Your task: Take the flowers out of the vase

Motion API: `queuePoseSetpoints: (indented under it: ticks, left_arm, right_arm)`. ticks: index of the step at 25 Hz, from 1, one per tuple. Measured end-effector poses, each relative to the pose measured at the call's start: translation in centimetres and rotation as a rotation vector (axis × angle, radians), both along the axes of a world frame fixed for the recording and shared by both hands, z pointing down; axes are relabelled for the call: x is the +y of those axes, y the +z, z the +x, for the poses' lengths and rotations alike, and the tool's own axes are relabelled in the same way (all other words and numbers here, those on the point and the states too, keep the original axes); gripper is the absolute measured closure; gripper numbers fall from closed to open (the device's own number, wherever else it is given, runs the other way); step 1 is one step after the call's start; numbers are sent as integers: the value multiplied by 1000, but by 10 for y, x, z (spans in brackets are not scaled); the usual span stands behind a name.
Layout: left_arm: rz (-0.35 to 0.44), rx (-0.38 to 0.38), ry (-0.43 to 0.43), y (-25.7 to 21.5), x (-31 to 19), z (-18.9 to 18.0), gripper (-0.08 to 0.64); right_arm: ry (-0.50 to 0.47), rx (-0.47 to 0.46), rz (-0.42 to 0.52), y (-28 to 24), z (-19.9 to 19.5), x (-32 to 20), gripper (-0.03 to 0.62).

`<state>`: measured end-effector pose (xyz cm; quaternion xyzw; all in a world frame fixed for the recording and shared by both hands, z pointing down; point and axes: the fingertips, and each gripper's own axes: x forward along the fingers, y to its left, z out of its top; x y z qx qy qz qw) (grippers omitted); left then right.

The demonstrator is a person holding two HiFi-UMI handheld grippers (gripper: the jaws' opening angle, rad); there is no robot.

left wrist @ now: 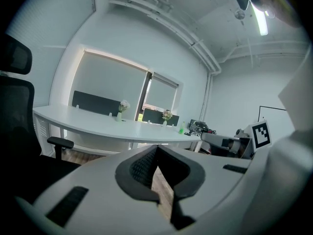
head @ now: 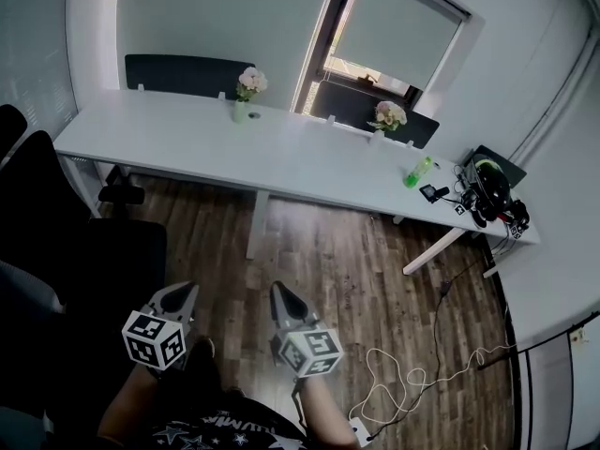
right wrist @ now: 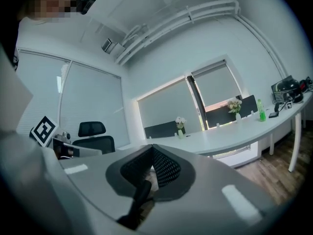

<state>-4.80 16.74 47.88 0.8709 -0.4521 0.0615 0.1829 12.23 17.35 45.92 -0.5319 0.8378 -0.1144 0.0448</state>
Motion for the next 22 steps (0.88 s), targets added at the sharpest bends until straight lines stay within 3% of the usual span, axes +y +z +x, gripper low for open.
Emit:
queuePoseSetpoints:
  ticks: [7,15,22]
  left_arm:
    - [0,17,32,-2,-72,-8,552]
    - [-39,47,10,8,-174,-59,552]
    - [-34,62,46,4,-231,-83,552]
  right_arm:
    - [60,-4,-24,2,3,-67,591]
    - [82,32,-24,-5,-26,-165,591]
    - [141,57,-28,-8,-48,-212,591]
